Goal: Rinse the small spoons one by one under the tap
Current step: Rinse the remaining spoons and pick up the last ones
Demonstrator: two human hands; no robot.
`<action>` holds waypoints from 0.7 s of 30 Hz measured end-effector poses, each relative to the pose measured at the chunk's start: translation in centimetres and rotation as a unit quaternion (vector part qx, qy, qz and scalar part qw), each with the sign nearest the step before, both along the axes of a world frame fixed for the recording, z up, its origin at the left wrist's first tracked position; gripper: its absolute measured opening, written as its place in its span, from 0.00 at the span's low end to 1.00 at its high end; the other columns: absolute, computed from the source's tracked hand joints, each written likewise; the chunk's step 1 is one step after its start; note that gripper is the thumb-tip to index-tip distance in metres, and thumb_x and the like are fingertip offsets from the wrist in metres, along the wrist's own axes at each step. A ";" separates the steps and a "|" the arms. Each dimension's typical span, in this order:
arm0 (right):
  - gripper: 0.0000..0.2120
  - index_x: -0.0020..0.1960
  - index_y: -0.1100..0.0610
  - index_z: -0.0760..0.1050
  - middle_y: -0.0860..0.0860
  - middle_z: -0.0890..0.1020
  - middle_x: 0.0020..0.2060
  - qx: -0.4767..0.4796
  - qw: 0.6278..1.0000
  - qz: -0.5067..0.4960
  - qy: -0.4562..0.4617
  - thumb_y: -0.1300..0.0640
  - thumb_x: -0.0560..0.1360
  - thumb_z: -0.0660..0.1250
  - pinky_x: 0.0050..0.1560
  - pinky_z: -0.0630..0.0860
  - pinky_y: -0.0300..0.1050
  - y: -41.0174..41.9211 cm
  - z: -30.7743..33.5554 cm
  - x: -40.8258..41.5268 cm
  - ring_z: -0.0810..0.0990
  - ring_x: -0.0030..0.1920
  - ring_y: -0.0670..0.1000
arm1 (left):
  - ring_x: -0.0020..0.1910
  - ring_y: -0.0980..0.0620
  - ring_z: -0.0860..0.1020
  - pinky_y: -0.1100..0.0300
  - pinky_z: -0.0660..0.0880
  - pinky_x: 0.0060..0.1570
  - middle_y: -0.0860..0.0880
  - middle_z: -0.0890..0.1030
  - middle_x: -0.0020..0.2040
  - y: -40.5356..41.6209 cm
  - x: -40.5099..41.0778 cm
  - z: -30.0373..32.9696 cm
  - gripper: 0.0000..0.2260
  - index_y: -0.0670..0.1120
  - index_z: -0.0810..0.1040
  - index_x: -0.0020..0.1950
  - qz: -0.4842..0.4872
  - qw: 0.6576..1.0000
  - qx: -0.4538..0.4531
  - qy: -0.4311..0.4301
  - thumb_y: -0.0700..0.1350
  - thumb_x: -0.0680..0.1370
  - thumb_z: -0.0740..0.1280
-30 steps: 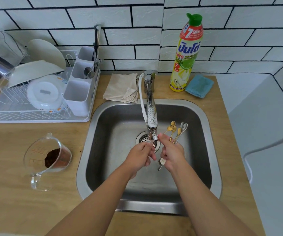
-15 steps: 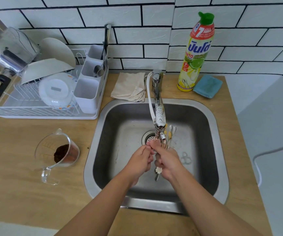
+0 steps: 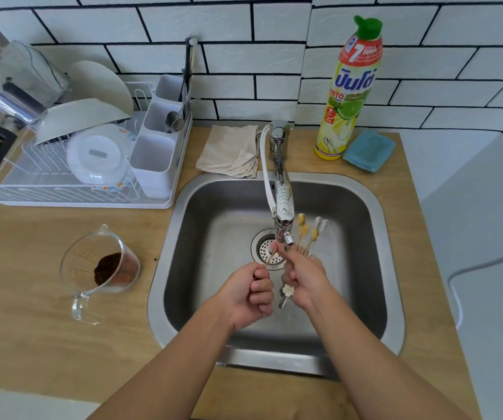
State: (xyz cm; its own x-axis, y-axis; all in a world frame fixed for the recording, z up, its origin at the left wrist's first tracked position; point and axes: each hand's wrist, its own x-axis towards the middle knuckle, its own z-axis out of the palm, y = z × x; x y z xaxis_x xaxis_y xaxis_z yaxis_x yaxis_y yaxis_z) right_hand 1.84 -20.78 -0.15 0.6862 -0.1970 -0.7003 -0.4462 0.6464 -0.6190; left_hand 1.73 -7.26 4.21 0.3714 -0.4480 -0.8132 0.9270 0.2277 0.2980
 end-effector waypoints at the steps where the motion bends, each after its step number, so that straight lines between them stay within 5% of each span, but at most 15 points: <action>1: 0.09 0.55 0.63 0.82 0.48 0.75 0.26 0.009 1.000 -0.025 -0.002 0.63 0.76 0.75 0.18 0.53 0.35 -0.3 0.1 0.3 0.58 0.19 0.41 | 0.19 0.55 0.56 0.61 0.55 0.26 0.54 0.59 0.21 0.0 -0.1 0.0 0.13 0.51 0.65 0.29 -0.004 1.000 -0.005 0.002 0.45 0.74 0.59; 7: 0.10 0.52 0.63 0.83 0.48 0.82 0.30 -0.008 0.996 0.093 -0.009 0.57 0.75 0.76 0.19 0.53 0.35 0.6 0.2 -1.8 0.58 0.20 0.42 | 0.20 0.55 0.56 0.61 0.54 0.27 0.55 0.60 0.23 0.1 0.2 -0.1 0.19 0.52 0.64 0.30 -0.030 0.999 0.030 -0.016 0.50 0.81 0.58; 10: 0.06 0.45 0.58 0.84 0.50 0.79 0.30 -0.026 0.997 0.067 0.006 0.57 0.73 0.78 0.20 0.54 0.36 0.0 0.2 -1.0 0.59 0.21 0.43 | 0.25 0.54 0.62 0.60 0.59 0.29 0.52 0.69 0.29 -0.3 -0.1 0.2 0.17 0.51 0.70 0.36 -0.078 0.984 0.106 -0.123 0.55 0.83 0.60; 12: 0.06 0.46 0.57 0.86 0.52 0.78 0.34 -0.030 0.998 0.043 0.025 0.56 0.72 0.80 0.20 0.55 0.36 0.0 0.1 -0.9 0.60 0.23 0.43 | 0.31 0.56 0.69 0.60 0.64 0.33 0.54 0.75 0.36 -0.6 -0.2 0.7 0.14 0.50 0.76 0.44 -0.162 0.920 0.230 -0.274 0.55 0.84 0.59; 15: 0.10 0.48 0.58 0.86 0.54 0.85 0.42 -0.031 0.998 0.042 0.027 0.54 0.71 0.80 0.20 0.56 0.36 0.6 0.0 -1.2 0.61 0.23 0.43 | 0.36 0.57 0.73 0.58 0.70 0.40 0.55 0.77 0.39 -0.2 -0.3 0.2 0.14 0.48 0.79 0.52 -0.284 0.751 0.377 -0.462 0.49 0.86 0.55; 16: 0.09 0.48 0.59 0.86 0.55 0.85 0.43 -0.032 0.998 0.044 0.029 0.54 0.71 0.80 0.20 0.55 0.36 0.6 0.1 -1.1 0.61 0.23 0.43 | 0.35 0.56 0.74 0.58 0.70 0.40 0.54 0.77 0.37 0.2 -0.3 0.1 0.15 0.46 0.79 0.52 -0.290 0.742 0.380 -0.469 0.49 0.86 0.54; 21: 0.07 0.52 0.62 0.84 0.53 0.84 0.40 -0.024 0.999 0.003 0.025 0.61 0.75 0.77 0.19 0.55 0.35 -0.5 0.3 -0.1 0.59 0.21 0.42 | 0.25 0.58 0.68 0.66 0.67 0.28 0.51 0.73 0.30 0.5 -0.7 -0.3 0.15 0.42 0.78 0.46 -0.197 0.869 0.282 -0.354 0.46 0.85 0.56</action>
State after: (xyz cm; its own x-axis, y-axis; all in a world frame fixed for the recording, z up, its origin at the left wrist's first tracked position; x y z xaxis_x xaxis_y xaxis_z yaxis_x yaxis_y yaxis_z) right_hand 1.73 -21.23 0.17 0.6518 -0.2273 -0.7235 -0.4815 0.6130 -0.6264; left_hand 1.01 -6.71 3.93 0.7772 -0.2579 -0.5740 0.4379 -0.4335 0.7876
